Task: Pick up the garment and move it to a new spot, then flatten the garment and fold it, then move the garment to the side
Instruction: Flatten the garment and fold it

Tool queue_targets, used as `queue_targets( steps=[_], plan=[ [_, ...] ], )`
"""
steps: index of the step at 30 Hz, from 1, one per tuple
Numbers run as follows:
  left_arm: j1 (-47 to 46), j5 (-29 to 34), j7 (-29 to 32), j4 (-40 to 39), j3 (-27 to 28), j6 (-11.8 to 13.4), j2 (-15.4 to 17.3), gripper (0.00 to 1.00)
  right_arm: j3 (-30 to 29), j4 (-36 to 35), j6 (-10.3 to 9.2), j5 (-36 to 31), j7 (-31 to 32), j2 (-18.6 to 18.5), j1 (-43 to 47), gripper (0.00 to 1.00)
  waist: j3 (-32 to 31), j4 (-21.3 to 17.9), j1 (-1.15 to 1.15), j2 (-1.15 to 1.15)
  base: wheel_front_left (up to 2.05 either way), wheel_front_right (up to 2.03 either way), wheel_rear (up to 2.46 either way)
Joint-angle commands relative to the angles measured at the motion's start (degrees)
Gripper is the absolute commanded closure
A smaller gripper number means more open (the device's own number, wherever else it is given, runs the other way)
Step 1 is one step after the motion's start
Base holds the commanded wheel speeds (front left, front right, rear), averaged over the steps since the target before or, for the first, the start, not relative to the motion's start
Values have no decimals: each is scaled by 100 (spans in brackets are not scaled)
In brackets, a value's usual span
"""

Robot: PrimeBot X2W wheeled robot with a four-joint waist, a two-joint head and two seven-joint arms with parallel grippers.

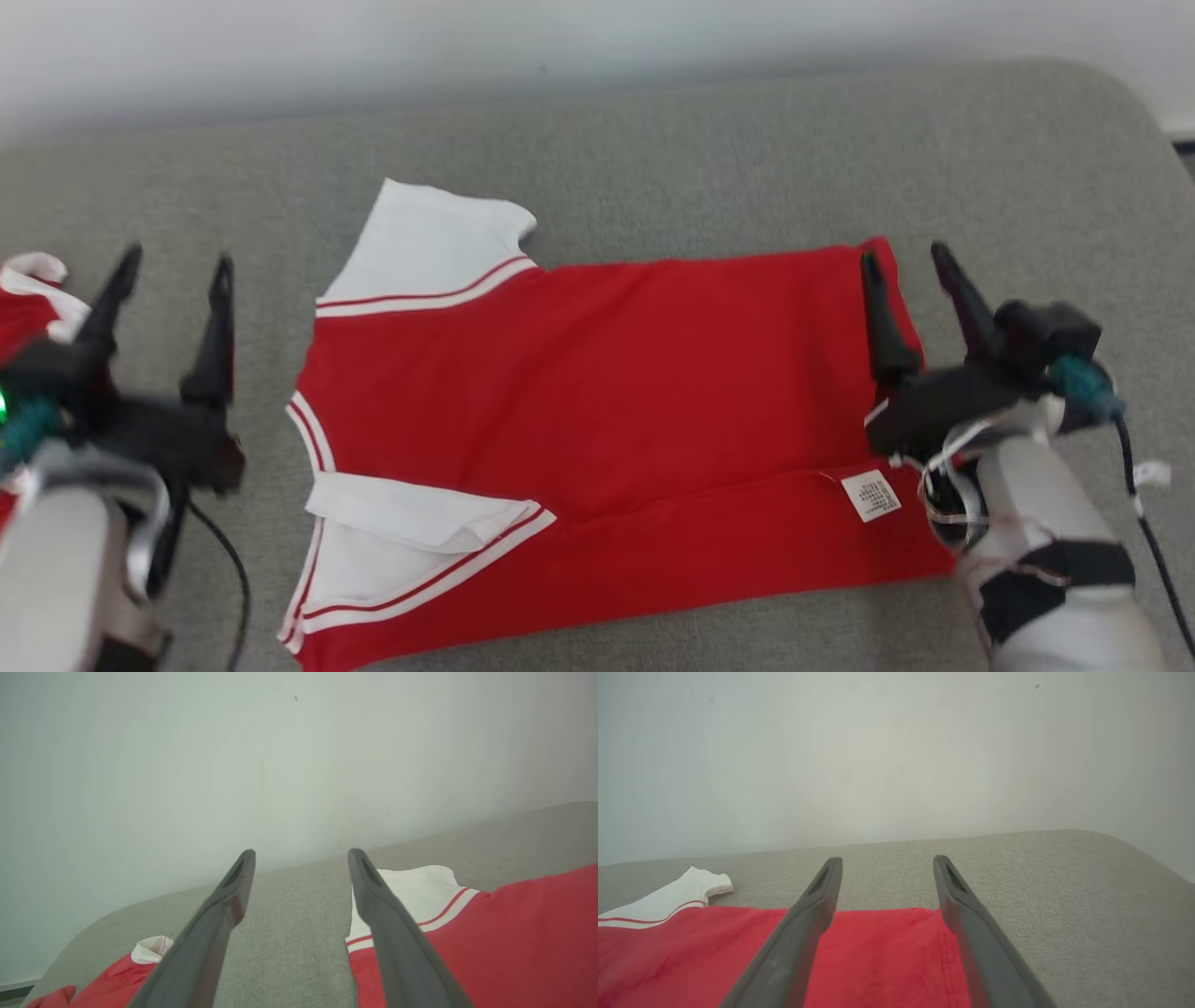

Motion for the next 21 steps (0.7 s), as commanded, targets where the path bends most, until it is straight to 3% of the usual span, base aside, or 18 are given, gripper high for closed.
queue_targets(
  steps=[1,15,21],
  plan=[
    [-327,-171,76,89,-72,9,141,0,56,143,-14,24,80,10,-203,0,515,-295,-1,-1,0,0,0],
    [-2565,-1383,1329,1177,-1283,7,1055,0,400,1372,-14,168,353,204,-1842,0,1444,-984,-1,-1,0,0,0],
    [-3036,-1796,1793,1607,-1819,7,1253,0,661,1867,-14,248,683,299,-2318,0,1532,-1208,-1,-1,0,0,0]
  ],
)
